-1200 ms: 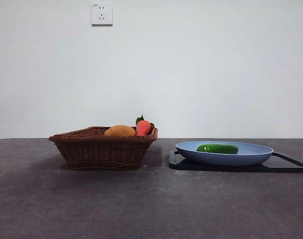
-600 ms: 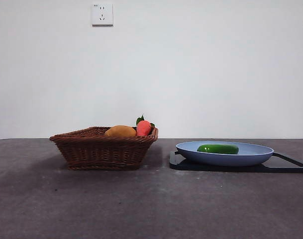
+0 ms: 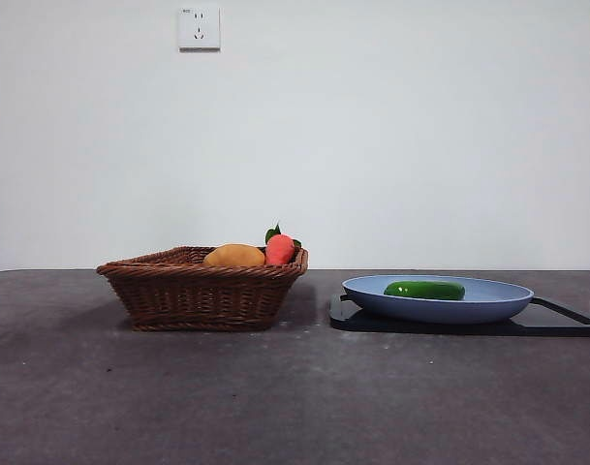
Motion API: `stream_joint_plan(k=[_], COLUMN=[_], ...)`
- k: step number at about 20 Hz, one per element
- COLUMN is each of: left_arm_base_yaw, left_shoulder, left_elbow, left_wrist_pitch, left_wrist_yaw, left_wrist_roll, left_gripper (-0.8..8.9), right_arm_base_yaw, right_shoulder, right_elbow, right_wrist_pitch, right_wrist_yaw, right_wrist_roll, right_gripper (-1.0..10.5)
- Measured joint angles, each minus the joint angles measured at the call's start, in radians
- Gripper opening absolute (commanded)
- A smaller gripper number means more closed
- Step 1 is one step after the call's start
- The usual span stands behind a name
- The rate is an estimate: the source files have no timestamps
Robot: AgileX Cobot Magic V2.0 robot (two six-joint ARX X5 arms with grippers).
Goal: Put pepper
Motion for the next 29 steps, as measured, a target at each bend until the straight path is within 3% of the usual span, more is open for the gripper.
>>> stream_joint_plan(k=[4, 9, 13, 18, 29], left_arm_base_yaw=[0.091, 0.098, 0.098, 0.098, 0.098], left_shoulder=[-0.177, -0.331, -0.417, -0.496, -0.562], left_elbow=[-0.378, -0.742, -0.937, -1.044, -1.085], left_wrist_pitch=[0.188, 0.294, 0.298, 0.297, 0.185], left_wrist_yaw=[0.000, 0.000, 0.000, 0.000, 0.001], left_wrist_roll=[-0.008, -0.065, -0.129, -0.167, -0.193], left_gripper=[0.08, 0.08, 0.08, 0.08, 0.08], right_arm_base_yaw=[0.000, 0.000, 0.000, 0.000, 0.000], right_shoulder=[0.000, 0.000, 0.000, 0.000, 0.000], right_elbow=[0.000, 0.000, 0.000, 0.000, 0.000], right_wrist_pitch=[0.000, 0.000, 0.000, 0.000, 0.000], right_wrist_yaw=[0.000, 0.000, 0.000, 0.000, 0.000], right_wrist_roll=[0.000, 0.000, 0.000, 0.000, 0.000], right_gripper=[0.1, 0.1, 0.1, 0.1, 0.1])
